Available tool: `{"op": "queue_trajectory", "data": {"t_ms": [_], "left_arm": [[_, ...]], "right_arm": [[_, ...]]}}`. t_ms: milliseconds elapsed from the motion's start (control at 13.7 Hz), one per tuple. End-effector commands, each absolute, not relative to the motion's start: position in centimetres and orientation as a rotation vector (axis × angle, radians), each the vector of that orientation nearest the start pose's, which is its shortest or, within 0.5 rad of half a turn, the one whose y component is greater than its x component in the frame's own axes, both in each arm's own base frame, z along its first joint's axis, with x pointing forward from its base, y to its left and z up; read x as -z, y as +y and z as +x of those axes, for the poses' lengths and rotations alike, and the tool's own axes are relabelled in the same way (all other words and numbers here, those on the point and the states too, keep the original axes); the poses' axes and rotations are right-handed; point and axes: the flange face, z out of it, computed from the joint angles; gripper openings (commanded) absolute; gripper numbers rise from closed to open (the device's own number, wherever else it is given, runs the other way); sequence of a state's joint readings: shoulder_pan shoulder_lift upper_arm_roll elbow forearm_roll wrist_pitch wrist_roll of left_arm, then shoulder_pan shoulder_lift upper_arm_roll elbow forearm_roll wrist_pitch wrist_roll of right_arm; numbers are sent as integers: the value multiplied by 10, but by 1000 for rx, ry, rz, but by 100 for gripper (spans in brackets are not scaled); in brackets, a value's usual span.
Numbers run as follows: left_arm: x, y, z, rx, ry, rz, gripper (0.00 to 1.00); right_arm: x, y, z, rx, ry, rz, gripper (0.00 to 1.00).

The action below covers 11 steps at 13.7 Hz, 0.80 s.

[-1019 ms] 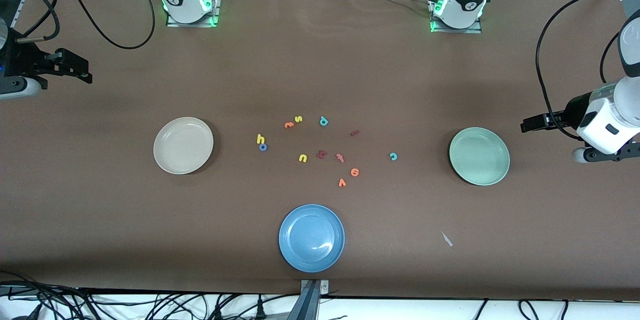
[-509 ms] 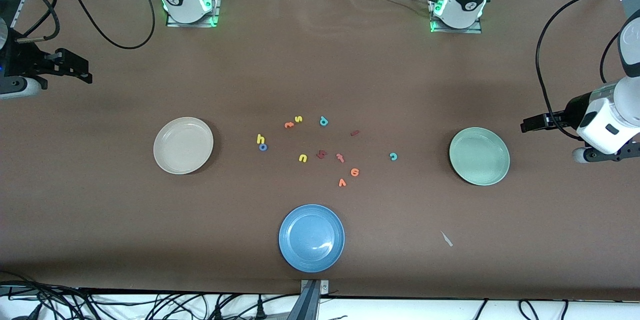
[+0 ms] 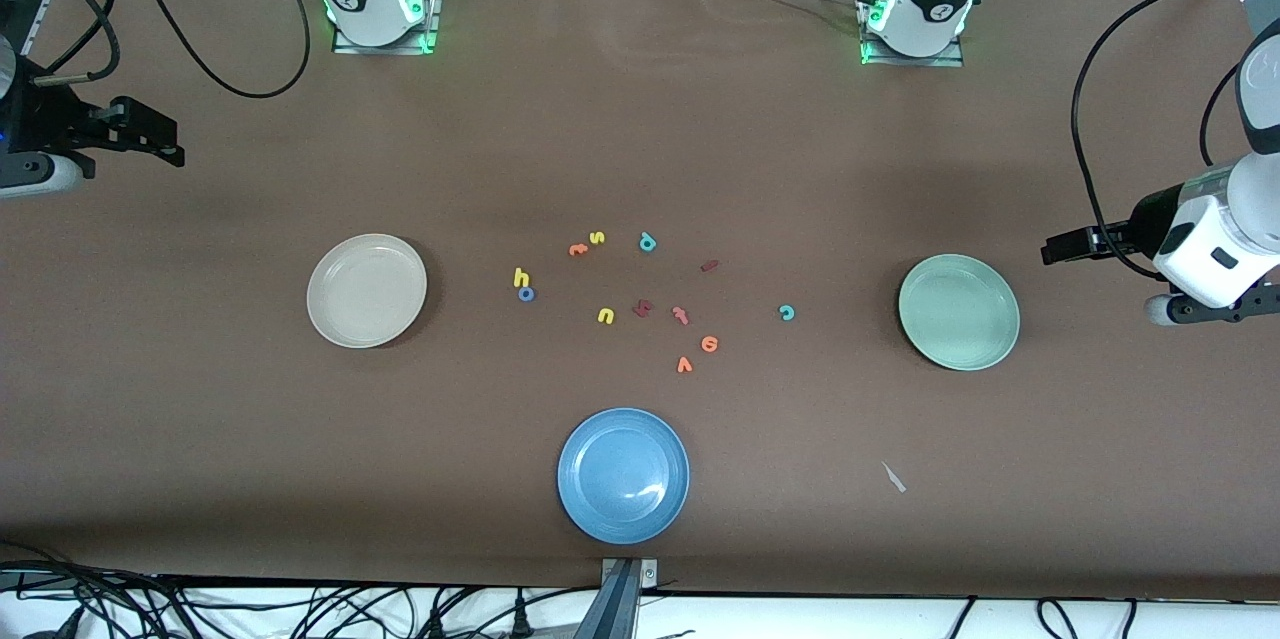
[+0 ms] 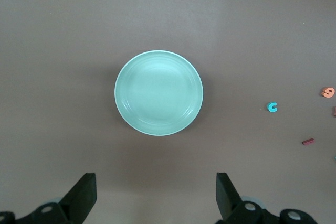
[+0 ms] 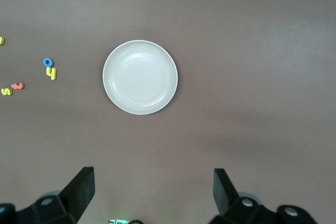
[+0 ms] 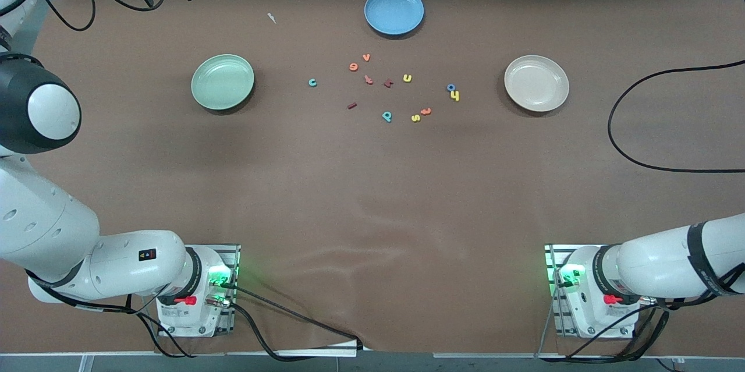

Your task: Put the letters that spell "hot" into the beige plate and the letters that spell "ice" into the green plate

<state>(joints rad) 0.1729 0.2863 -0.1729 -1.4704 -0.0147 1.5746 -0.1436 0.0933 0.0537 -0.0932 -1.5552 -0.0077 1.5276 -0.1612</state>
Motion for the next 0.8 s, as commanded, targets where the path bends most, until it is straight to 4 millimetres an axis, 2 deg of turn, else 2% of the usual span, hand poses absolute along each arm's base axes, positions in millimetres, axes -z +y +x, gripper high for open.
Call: {"op": "queue_trajectory", "data": {"t_ms": [0,218,364,728], "left_arm": [[-506,8,625,-299,-246,-3197,100],[-506,8,625,-299,-246,-3197,100],[-506,8,625,-299,-246,-3197,100],[-506,8,625,-302,-248,-3196,100]], "right_arm": [[-608,3,563,-125,-255,-3129,100],[-608,8,563,-125,-226,-3129,100],[-610,25,562,-118,-236,-3131,100],[-610,36,563,-113,-154,-3138,100]]}}
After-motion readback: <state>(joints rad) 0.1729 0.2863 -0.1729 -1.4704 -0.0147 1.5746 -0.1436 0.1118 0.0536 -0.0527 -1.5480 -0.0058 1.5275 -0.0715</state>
